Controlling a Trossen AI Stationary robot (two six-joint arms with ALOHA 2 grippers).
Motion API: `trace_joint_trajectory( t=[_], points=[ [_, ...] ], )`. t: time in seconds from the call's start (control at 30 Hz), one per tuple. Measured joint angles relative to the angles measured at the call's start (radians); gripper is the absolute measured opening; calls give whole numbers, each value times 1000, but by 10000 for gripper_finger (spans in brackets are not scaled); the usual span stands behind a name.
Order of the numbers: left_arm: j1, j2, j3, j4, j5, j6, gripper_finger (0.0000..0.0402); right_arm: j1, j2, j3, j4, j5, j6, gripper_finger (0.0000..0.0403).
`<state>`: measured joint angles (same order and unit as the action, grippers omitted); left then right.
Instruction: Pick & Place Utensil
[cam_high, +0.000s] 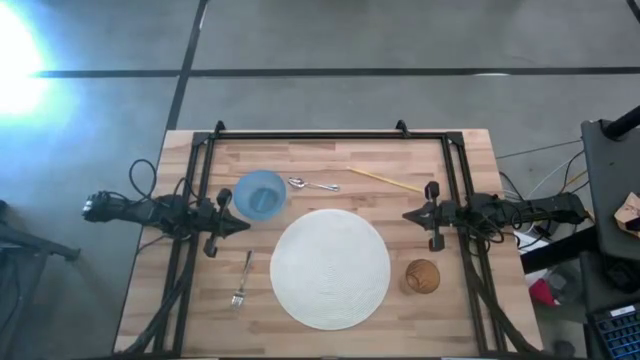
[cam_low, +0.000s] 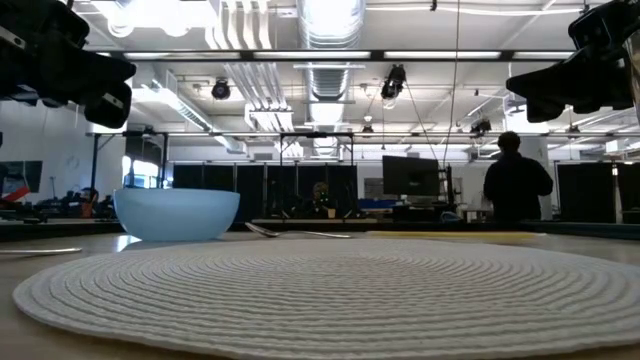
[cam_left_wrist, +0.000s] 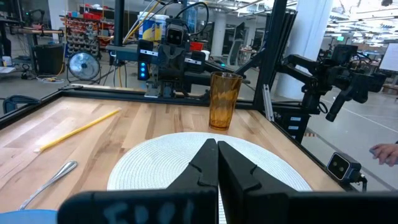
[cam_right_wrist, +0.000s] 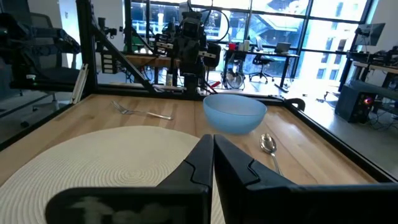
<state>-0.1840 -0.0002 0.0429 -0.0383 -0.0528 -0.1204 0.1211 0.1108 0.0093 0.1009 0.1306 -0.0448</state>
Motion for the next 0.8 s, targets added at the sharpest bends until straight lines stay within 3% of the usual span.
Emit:
trace_joint_trajectory(
  t=[0.8],
  points=[
    [0,0,0,2,7,-13,0,0,0,0,0,0,0,8]
  ],
)
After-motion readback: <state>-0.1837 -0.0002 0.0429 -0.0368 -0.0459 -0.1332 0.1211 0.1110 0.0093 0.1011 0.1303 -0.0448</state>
